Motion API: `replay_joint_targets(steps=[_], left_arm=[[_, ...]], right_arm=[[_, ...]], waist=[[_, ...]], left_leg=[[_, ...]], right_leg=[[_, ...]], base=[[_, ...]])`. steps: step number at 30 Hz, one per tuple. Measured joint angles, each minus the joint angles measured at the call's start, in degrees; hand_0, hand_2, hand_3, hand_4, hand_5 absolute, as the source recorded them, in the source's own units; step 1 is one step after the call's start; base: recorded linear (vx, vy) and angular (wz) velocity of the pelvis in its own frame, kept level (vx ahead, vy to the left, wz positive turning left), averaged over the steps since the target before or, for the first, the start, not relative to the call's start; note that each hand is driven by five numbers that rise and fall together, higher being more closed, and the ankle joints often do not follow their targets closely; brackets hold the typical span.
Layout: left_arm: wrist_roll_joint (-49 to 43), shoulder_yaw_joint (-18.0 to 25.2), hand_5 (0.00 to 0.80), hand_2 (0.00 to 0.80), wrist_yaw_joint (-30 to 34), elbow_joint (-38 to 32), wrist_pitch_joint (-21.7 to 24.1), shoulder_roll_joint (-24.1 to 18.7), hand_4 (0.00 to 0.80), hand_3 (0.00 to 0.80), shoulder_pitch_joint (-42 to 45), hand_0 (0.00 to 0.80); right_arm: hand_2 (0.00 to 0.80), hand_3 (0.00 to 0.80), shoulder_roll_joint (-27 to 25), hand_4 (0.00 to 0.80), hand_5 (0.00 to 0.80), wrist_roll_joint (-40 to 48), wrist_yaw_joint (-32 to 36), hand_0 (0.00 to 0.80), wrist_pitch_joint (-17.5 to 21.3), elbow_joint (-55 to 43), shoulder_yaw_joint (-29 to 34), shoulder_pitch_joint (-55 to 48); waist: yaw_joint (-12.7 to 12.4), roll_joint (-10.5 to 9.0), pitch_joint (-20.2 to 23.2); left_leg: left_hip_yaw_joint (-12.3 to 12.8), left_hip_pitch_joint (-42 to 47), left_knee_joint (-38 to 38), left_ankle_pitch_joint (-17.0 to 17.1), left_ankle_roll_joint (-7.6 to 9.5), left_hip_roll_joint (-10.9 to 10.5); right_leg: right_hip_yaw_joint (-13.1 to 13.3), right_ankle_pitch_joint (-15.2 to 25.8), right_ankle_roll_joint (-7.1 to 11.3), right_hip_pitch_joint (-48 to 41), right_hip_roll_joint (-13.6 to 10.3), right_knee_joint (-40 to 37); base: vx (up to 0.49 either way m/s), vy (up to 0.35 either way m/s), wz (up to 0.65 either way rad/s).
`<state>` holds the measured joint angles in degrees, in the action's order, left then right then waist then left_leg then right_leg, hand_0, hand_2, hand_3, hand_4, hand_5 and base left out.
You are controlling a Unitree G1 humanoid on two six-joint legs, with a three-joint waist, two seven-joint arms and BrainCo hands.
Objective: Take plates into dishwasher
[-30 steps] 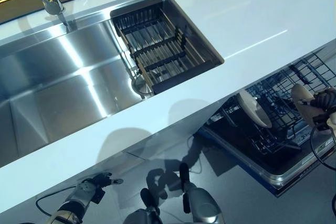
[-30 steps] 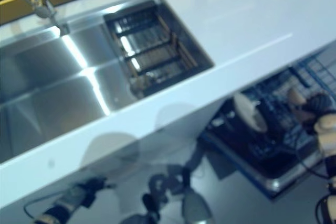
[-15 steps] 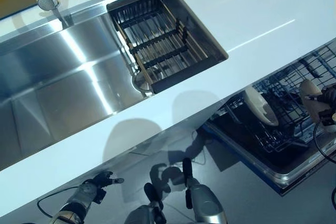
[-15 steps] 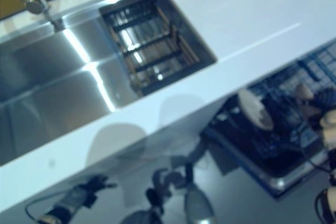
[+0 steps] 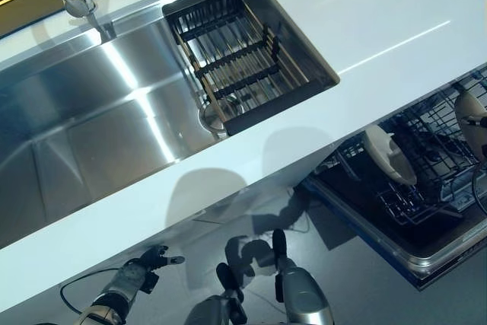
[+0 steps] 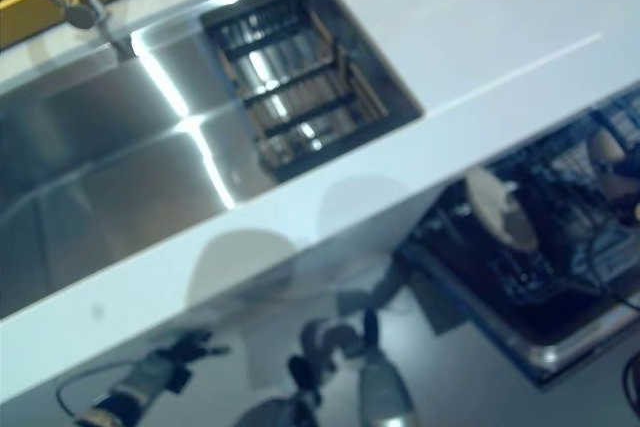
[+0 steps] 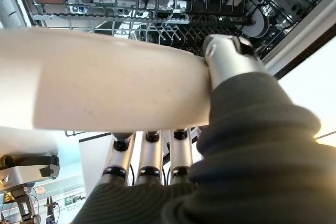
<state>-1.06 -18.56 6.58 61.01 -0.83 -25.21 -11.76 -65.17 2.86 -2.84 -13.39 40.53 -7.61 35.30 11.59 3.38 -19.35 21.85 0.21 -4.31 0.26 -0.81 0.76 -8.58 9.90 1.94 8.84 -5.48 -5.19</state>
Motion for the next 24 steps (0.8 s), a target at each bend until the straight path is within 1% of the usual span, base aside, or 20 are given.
replay_joint_targets(steps=[9, 13, 21, 24], left_arm=[[0.1, -0.5, 0.000, 0.000, 0.0, 0.0, -0.3, 0.5, 0.000, 0.000, -0.7, 0.000], [0.1, -0.7, 0.000, 0.000, 0.0, 0.0, -1.0, 0.6, 0.000, 0.000, -1.3, 0.000], [0.7, -1.2, 0.000, 0.000, 0.1, 0.0, -1.5, 1.7, 0.000, 0.000, -3.4, 0.000], [0.9, -1.2, 0.000, 0.000, 0.1, -0.2, -1.8, 1.8, 0.000, 0.000, -4.1, 0.000]], right_arm=[[0.800, 0.800, -0.1, 0.800, 0.800, 0.0, 0.6, 0.800, -0.3, 0.0, -0.2, 0.0], [0.800, 0.800, 0.0, 0.800, 0.800, 0.0, 0.8, 0.800, -0.3, 0.0, -2.6, 1.0], [0.800, 0.800, 0.0, 0.800, 0.800, -0.5, 1.1, 0.800, -0.3, 0.3, -7.0, 5.4], [0.800, 0.800, 0.0, 0.800, 0.800, -0.6, 1.1, 0.800, -0.3, 0.3, -7.6, 7.2]], waist=[[0.0, 1.62, -0.4], [0.1, 2.36, -0.7], [0.0, 5.67, -2.6], [0.1, 6.50, -3.8]], left_leg=[[-0.1, -1.0, 0.0, 0.1, 0.09, -0.1], [-0.1, -2.0, 0.1, 0.2, 0.18, -0.2], [0.0, -4.5, -0.1, 0.7, 0.25, -0.3], [0.0, -5.2, -0.1, 0.8, 0.22, -0.4]], right_leg=[[-0.4, 0.0, -0.03, 1.0, -0.2, 0.1], [-0.3, 0.0, -0.03, 1.9, -0.3, 0.0], [0.0, 0.6, -0.26, 4.6, -0.3, 0.2], [0.1, 0.7, -0.33, 5.4, -0.3, 0.2]], base=[[0.000, 0.000, 0.00], [0.000, 0.000, 0.00], [0.000, 0.004, 0.00], [0.002, 0.021, -0.03]])
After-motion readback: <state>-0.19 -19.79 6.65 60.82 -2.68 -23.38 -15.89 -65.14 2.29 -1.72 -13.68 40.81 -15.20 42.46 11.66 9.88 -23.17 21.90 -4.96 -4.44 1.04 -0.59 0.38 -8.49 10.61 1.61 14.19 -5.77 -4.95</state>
